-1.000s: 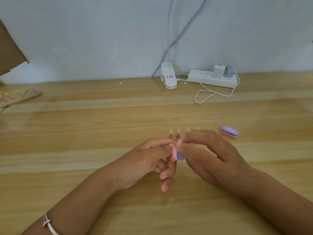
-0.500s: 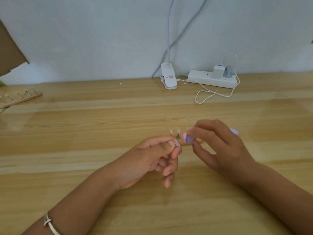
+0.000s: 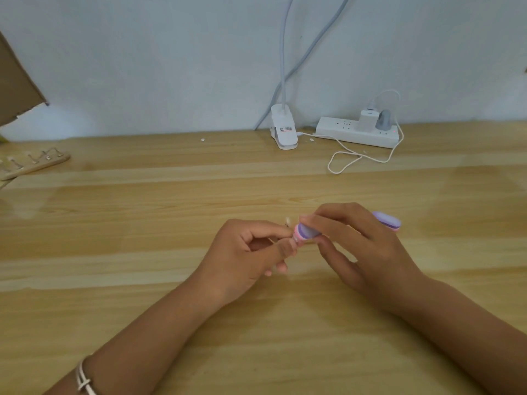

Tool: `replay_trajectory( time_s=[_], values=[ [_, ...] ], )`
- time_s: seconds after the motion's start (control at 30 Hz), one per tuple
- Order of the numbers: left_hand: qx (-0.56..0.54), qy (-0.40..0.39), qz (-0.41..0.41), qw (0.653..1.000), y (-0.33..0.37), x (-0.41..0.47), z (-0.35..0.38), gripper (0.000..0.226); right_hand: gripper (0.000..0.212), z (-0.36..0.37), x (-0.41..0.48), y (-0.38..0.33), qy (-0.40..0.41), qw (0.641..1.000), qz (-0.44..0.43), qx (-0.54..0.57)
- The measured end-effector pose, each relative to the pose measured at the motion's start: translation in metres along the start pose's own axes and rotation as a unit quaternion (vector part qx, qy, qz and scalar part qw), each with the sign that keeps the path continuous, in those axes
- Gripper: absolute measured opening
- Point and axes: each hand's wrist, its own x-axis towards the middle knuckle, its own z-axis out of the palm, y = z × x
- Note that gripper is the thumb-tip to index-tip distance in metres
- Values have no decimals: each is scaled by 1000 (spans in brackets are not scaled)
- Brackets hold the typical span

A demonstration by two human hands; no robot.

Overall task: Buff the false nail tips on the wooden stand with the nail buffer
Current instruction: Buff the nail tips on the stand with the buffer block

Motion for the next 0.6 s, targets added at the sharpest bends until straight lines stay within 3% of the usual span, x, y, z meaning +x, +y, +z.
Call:
replay_trajectory(
  time_s=[0.3, 0.4, 0.47, 0.6],
  values=[
    [166, 57, 107, 979, -3, -3, 1, 14, 33, -4, 2, 1, -21, 999, -18, -23],
    [175, 44, 121, 976, -1, -4, 2, 7, 35, -1, -1, -4, -37, 999, -23, 1],
    [170, 48, 129, 976, 1, -4, 2, 15, 37, 4, -2, -10, -48, 998, -38, 21],
    [166, 55, 105, 979, -1, -3, 1, 10, 30, -5, 4, -2, -34, 999, -26, -22]
  ],
)
